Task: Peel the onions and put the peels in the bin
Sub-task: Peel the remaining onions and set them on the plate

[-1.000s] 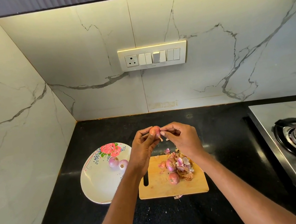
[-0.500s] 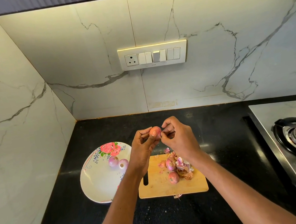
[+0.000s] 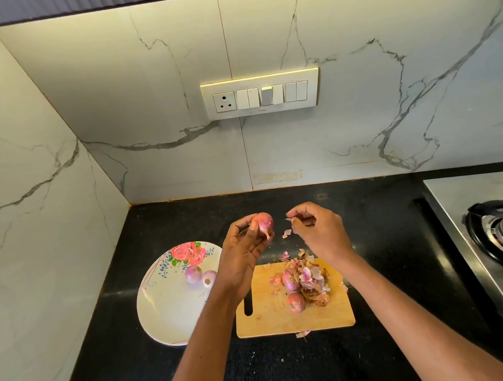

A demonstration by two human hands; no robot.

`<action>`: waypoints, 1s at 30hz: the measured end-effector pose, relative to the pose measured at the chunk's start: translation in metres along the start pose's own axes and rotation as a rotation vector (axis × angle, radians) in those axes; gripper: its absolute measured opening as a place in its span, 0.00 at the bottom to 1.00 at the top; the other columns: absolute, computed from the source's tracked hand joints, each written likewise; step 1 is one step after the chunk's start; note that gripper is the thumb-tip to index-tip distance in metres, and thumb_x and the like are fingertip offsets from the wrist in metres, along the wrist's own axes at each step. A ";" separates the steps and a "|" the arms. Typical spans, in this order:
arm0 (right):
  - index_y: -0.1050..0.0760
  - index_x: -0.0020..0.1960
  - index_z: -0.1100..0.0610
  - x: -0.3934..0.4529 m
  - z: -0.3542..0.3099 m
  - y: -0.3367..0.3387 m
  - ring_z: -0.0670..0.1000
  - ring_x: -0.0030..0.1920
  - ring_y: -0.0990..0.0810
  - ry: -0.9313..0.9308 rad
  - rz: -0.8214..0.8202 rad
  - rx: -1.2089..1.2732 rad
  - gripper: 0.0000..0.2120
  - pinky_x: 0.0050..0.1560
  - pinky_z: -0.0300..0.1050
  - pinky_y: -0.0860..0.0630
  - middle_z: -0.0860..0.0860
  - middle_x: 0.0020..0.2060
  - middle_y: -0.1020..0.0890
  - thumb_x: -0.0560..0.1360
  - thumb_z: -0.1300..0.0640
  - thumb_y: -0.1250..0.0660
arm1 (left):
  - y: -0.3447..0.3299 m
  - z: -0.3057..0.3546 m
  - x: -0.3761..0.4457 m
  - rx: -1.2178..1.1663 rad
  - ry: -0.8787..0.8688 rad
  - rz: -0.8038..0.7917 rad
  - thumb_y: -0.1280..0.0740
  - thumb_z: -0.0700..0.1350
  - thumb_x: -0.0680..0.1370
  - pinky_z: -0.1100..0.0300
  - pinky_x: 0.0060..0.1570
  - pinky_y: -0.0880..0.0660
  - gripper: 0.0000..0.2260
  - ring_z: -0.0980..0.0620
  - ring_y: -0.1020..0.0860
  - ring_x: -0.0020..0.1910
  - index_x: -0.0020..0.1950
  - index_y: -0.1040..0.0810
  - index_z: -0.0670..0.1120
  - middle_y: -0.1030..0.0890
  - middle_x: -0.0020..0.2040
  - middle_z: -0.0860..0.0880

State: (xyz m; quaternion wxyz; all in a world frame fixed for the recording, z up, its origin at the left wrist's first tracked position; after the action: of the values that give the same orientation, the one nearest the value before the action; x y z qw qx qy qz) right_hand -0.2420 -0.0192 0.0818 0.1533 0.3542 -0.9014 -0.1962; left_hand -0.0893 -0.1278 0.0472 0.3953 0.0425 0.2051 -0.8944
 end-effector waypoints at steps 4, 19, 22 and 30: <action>0.19 0.58 0.51 -0.003 -0.011 -0.019 0.42 0.47 0.15 0.003 -0.132 0.118 0.07 0.47 0.34 0.19 0.43 0.48 0.15 0.80 0.54 0.31 | -0.002 0.002 0.001 0.046 -0.019 0.011 0.35 0.42 0.83 0.54 0.63 0.21 0.15 0.44 0.19 0.63 0.69 0.26 0.44 0.21 0.65 0.42; 0.15 0.57 0.53 -0.009 -0.021 -0.019 0.43 0.49 0.15 0.061 -0.074 0.144 0.12 0.54 0.46 0.17 0.43 0.47 0.13 0.76 0.51 0.26 | -0.008 0.009 -0.001 0.059 -0.039 -0.024 0.36 0.43 0.83 0.55 0.62 0.21 0.15 0.48 0.18 0.62 0.69 0.24 0.48 0.18 0.63 0.46; 0.15 0.57 0.53 -0.010 -0.021 -0.016 0.43 0.48 0.15 0.068 -0.054 0.122 0.11 0.53 0.48 0.16 0.44 0.47 0.13 0.76 0.52 0.26 | -0.009 0.007 -0.001 0.043 -0.029 -0.024 0.36 0.43 0.83 0.57 0.61 0.21 0.14 0.48 0.18 0.62 0.69 0.24 0.47 0.18 0.63 0.46; 0.15 0.56 0.54 -0.011 -0.017 -0.016 0.44 0.47 0.14 0.035 -0.016 0.134 0.08 0.53 0.47 0.16 0.45 0.47 0.13 0.77 0.57 0.27 | -0.009 0.007 0.000 0.052 -0.031 -0.009 0.36 0.43 0.83 0.54 0.64 0.22 0.14 0.47 0.18 0.62 0.68 0.23 0.48 0.18 0.63 0.45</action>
State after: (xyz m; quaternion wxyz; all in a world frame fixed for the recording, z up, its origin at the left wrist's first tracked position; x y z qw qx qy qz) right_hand -0.2182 -0.0264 0.0879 0.1435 0.3742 -0.9068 -0.1304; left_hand -0.0954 -0.1254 0.0563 0.3933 0.0381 0.1757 -0.9017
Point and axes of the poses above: each hand's wrist, its own x-axis towards the middle knuckle, its own y-axis out of the back of the hand, z = x × y, the point moved 10 cm from there along x, towards the middle knuckle
